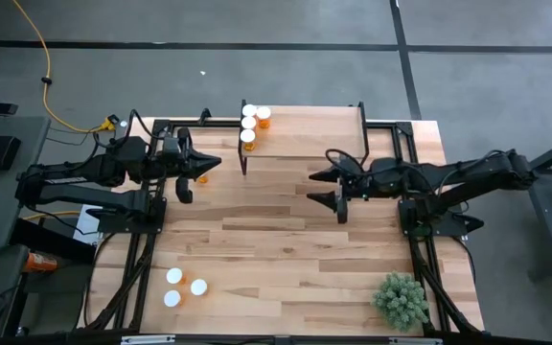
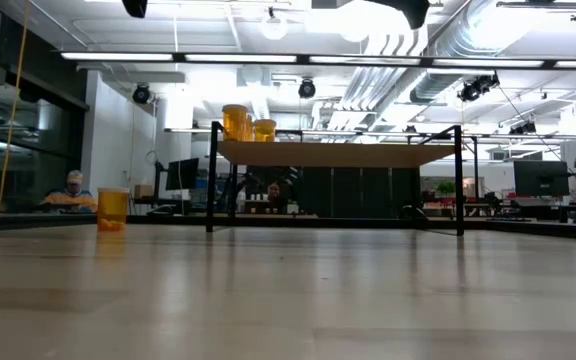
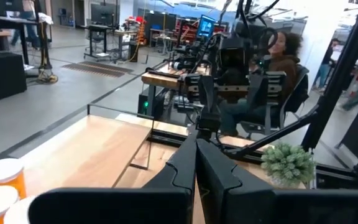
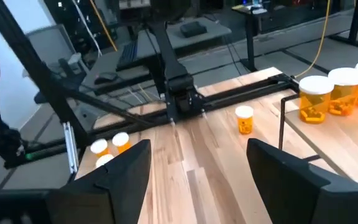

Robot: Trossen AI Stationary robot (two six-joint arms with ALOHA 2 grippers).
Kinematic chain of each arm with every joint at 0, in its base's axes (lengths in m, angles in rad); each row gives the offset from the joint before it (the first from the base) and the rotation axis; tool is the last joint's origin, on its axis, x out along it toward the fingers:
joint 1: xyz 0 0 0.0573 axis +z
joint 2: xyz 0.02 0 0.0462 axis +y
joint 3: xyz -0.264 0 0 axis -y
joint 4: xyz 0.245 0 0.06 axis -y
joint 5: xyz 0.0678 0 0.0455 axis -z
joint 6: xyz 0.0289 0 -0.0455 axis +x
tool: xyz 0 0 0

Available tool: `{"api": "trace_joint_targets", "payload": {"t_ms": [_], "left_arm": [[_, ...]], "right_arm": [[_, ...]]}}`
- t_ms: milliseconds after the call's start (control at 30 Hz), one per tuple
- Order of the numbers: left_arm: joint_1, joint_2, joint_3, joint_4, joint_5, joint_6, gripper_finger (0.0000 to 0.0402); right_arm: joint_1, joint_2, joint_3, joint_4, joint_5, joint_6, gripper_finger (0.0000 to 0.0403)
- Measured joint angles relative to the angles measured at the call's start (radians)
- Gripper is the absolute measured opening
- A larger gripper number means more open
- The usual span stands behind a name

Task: Pick and place medicine bottles onto shelf by color
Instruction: Put the orange pill bottle on the shelf aligned with the other orange pill bottle

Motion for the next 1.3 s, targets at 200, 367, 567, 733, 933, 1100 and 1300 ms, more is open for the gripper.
{"api": "trace_joint_targets", "payload": {"t_ms": [200,367,567,733,933,1100,1300], "left_arm": [[0.0,0.0,0.0,-0.001,0.002,-0.016,0.0],[0.0,0.0,0.0,-0.001,0.002,-0.017,0.0],[0.0,0.0,0.0,-0.002,0.029,-0.002,0.0],[0.0,-0.002,0.0,-0.003,0.036,0.028,0.0],[0.0,-0.035,0.0,-0.004,0.052,0.046,0.0],[0.0,-0.084,0.0,-0.007,0.053,0.042,0.0],[0.0,-0.114,0.012,-0.057,0.047,0.003,0.0031]], "right_arm": [[0.0,0.001,0.0,0.004,-0.004,-0.016,0.0257],[0.0,0.001,0.0,0.001,-0.007,-0.035,0.0256],[0.0,0.001,0.0,0.001,-0.008,-0.072,0.0228],[0.0,0.001,0.0,0.001,-0.014,-0.069,0.0187],[0.0,0.001,0.0,-0.01,-0.018,-0.036,0.0163],[0.0,0.001,0.0,-0.018,-0.018,-0.018,0.0163],[0.0,0.001,0.0,-0.019,-0.018,-0.018,0.0163]]}}
